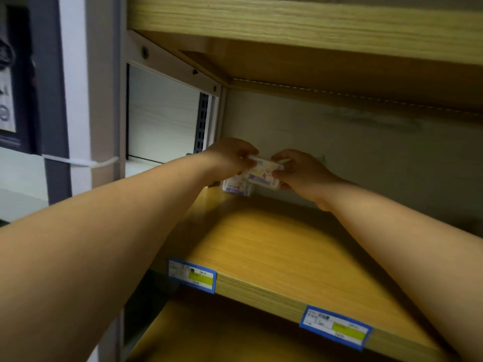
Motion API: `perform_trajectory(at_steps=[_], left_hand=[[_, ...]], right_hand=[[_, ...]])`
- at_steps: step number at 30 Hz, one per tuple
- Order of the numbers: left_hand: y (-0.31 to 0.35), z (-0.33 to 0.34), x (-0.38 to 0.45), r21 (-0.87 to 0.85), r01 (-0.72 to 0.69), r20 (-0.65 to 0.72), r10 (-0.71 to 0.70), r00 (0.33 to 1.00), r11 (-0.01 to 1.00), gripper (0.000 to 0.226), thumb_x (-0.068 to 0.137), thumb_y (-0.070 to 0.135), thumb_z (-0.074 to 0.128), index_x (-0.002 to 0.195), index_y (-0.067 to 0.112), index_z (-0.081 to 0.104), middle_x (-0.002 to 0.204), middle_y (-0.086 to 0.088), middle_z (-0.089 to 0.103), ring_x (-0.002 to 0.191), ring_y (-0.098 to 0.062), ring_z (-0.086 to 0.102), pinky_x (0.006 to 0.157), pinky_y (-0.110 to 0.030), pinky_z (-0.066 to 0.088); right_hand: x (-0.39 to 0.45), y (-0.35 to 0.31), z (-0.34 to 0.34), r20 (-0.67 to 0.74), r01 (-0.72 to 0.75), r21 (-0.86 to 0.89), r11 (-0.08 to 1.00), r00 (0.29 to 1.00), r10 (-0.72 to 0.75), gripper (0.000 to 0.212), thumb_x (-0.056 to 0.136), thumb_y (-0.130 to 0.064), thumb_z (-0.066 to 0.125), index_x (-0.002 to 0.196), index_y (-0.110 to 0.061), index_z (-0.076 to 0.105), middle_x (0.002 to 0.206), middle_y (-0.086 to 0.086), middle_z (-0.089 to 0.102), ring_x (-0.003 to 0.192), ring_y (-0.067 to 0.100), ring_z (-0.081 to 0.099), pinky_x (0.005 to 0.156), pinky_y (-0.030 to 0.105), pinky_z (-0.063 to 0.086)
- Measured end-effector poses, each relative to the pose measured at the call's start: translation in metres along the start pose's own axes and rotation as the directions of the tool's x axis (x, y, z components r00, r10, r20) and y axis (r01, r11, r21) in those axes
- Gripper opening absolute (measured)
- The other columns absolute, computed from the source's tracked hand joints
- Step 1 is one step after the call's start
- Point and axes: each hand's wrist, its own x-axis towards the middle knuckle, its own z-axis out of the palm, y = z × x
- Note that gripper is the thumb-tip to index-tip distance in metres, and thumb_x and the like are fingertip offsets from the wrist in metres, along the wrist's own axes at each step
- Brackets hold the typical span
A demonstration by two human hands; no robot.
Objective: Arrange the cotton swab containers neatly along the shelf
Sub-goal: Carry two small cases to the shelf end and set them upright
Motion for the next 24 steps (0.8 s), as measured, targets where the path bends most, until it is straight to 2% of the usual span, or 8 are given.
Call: perform_trajectory(at_steps=[3, 7, 15, 20, 24], left_hand=[[0.003, -0.009, -0.004, 0.112, 0.027, -0.083, -0.018, 0.996, 0.993, 0.044, 0.098, 0.021, 0.06, 0.141, 0.019, 0.054, 0.139, -0.004, 0.059, 0.116, -0.019, 0.06, 0.079, -0.02, 0.046], [-0.001, -0.011, -0.006, 0.194, 0.078, -0.111, -0.057, 0.992, 0.978, 0.045, 0.096, 0.02, 0.063, 0.14, 0.018, 0.055, 0.14, -0.005, 0.057, 0.12, -0.023, 0.058, 0.084, -0.022, 0.044], [-0.022, -0.002, -0.015, 0.317, 0.171, -0.07, -0.156, 0.985, 0.933, 0.044, 0.096, 0.018, 0.063, 0.139, 0.013, 0.057, 0.141, -0.008, 0.056, 0.128, -0.027, 0.054, 0.105, -0.033, 0.046], [-0.036, 0.003, -0.017, 0.336, 0.195, -0.082, -0.177, 0.981, 0.922, 0.041, 0.095, 0.019, 0.064, 0.136, 0.012, 0.06, 0.133, -0.011, 0.062, 0.119, -0.027, 0.06, 0.098, -0.037, 0.052], [-0.038, 0.004, -0.016, 0.331, 0.2, -0.09, -0.18, 0.979, 0.922, 0.039, 0.094, 0.021, 0.066, 0.133, 0.012, 0.062, 0.13, -0.011, 0.064, 0.117, -0.028, 0.061, 0.097, -0.04, 0.054]], right_hand=[[0.001, -0.007, 0.006, -0.05, -0.035, 0.038, 0.999, 0.998, 0.036, 0.034, 0.096, -0.016, 0.066, 0.128, -0.019, 0.057, 0.117, 0.009, 0.068, 0.098, 0.022, 0.072, 0.092, 0.04, 0.06], [0.004, -0.015, 0.019, -0.072, -0.127, 0.045, 0.991, 0.989, 0.13, 0.005, 0.091, -0.021, 0.071, 0.091, -0.019, 0.067, 0.105, 0.008, 0.072, 0.1, 0.027, 0.071, 0.097, 0.046, 0.056], [0.009, -0.008, 0.056, -0.072, -0.25, -0.022, 0.968, 0.966, 0.248, 0.011, 0.09, -0.02, 0.07, 0.096, -0.011, 0.073, 0.103, 0.013, 0.073, 0.092, 0.029, 0.073, 0.087, 0.045, 0.061], [0.008, -0.013, 0.067, -0.087, -0.247, -0.102, 0.964, 0.967, 0.239, 0.024, 0.092, -0.018, 0.069, 0.114, -0.009, 0.067, 0.106, 0.009, 0.068, 0.094, 0.027, 0.071, 0.088, 0.041, 0.06], [0.006, -0.013, 0.066, -0.099, -0.248, -0.123, 0.961, 0.966, 0.237, 0.024, 0.094, -0.017, 0.068, 0.116, -0.007, 0.066, 0.107, 0.012, 0.067, 0.097, 0.028, 0.069, 0.091, 0.04, 0.059]])
